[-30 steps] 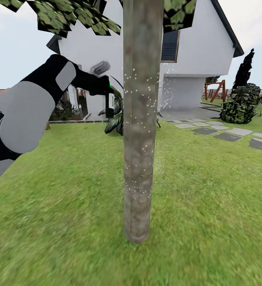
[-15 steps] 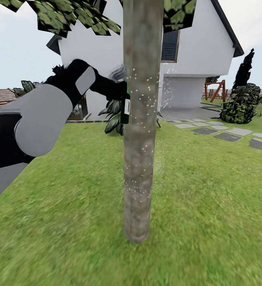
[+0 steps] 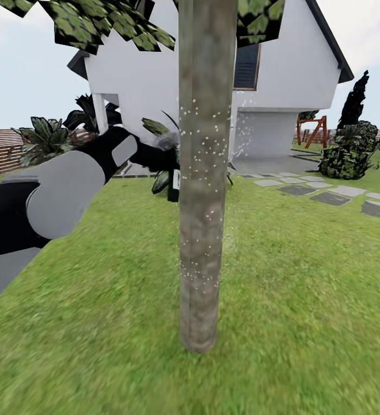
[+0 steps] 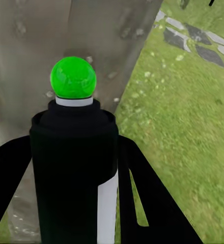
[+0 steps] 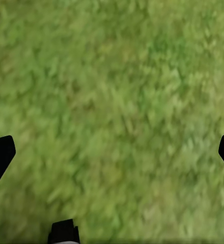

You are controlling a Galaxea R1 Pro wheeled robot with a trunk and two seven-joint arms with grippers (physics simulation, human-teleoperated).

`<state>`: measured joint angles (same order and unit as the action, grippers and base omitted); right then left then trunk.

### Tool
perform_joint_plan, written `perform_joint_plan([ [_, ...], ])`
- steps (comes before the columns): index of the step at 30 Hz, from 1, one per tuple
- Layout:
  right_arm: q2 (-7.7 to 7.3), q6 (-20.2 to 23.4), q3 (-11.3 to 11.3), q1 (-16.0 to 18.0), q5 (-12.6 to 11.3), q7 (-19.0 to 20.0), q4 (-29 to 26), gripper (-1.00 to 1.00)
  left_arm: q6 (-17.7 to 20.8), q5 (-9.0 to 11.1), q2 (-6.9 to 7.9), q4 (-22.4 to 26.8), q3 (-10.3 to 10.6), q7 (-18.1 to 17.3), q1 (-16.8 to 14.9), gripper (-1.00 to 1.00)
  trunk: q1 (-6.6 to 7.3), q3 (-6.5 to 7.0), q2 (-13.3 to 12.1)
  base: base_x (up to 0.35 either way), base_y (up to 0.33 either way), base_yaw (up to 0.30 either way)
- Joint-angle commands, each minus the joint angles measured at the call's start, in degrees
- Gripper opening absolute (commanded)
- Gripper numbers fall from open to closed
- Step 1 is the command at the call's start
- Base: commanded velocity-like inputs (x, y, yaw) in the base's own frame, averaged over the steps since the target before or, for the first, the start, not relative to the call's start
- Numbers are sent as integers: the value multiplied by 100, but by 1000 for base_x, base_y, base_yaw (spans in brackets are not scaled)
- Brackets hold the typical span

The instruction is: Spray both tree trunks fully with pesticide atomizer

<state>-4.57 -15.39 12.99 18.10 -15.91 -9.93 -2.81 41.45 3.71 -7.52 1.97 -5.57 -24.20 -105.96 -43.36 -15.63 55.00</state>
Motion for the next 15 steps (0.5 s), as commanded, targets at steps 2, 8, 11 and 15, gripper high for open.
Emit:
perform_joint_plan([
  [2,0,1,2,0,0,0,0,100,-169,-4,2,-1,-25,-4,245,-100,1,1,1,0,0,0],
  [8,0,-1,2,0,0,0,0,100,-460,-44,-13,-12,-15,-6,797,-100,1,1,1,0,0,0],
  [11,0,1,2,0,0,0,0,100,-634,-49,-13,-12,-14,-4,1030,-100,1,1,1,0,0,0],
  [15,0,1,2,0,0,0,0,100,-898,-47,-119,-16,-10,-10,1335,-100,1,1,1,0,0,0],
])
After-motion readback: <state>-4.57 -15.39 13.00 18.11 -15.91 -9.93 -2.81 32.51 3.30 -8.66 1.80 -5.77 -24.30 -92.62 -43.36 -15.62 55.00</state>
